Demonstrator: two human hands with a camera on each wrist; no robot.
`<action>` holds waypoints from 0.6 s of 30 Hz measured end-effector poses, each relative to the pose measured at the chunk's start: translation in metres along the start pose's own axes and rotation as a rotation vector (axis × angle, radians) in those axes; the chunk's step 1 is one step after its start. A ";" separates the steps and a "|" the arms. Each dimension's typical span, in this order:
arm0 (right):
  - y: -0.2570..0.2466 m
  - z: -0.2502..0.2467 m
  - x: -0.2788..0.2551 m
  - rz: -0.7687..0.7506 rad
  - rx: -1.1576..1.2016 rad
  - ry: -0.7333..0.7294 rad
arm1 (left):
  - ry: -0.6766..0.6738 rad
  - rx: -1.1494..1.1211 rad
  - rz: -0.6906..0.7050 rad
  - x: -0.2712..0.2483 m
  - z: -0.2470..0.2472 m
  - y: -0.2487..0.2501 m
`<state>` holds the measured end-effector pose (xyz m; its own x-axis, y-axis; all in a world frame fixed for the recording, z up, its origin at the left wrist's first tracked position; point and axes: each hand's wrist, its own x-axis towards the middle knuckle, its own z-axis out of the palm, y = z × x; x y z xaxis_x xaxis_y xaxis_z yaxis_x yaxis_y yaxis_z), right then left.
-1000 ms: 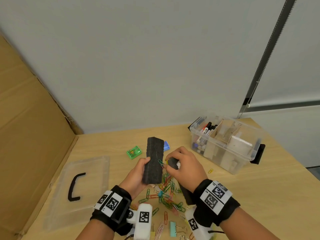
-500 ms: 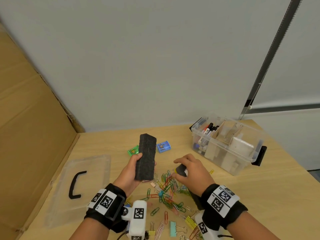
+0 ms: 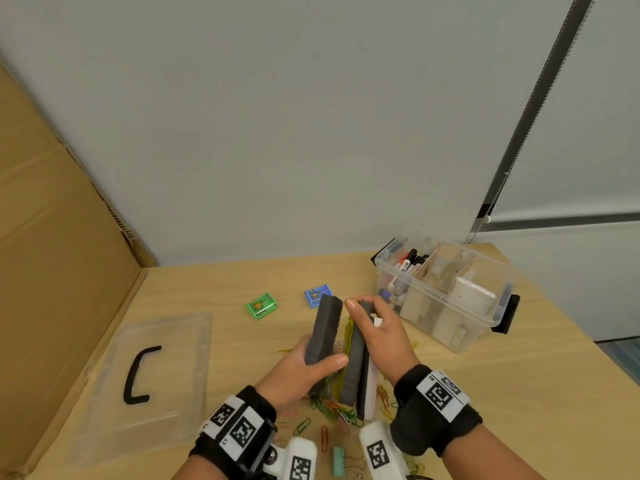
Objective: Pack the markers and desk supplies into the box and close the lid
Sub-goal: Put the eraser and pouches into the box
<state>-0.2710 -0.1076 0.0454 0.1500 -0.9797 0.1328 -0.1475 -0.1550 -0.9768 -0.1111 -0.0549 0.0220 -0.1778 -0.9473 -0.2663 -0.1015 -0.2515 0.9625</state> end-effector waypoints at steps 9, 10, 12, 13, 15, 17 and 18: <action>-0.003 0.008 0.005 -0.035 -0.092 0.034 | -0.025 -0.108 0.083 0.000 0.011 0.003; -0.004 0.006 0.006 -0.037 -0.141 0.037 | -0.014 -0.109 0.081 -0.001 0.009 0.004; -0.006 -0.002 0.010 -0.044 -0.221 0.083 | 0.018 -0.102 0.082 -0.002 0.005 0.006; -0.008 -0.008 0.013 -0.046 -0.235 0.130 | 0.038 -0.098 0.080 -0.003 0.002 0.007; -0.016 -0.023 0.021 -0.033 -0.212 0.209 | 0.074 -0.099 0.068 -0.005 -0.005 0.008; -0.026 -0.041 0.031 -0.002 -0.138 0.201 | 0.106 -0.112 0.051 -0.004 -0.010 0.008; -0.032 -0.051 0.038 0.014 -0.134 0.178 | 0.127 -0.121 0.045 -0.003 -0.012 0.007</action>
<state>-0.3104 -0.1466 0.0901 -0.0262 -0.9870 0.1586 -0.2787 -0.1452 -0.9493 -0.0999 -0.0559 0.0300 -0.0539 -0.9736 -0.2217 0.0240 -0.2232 0.9745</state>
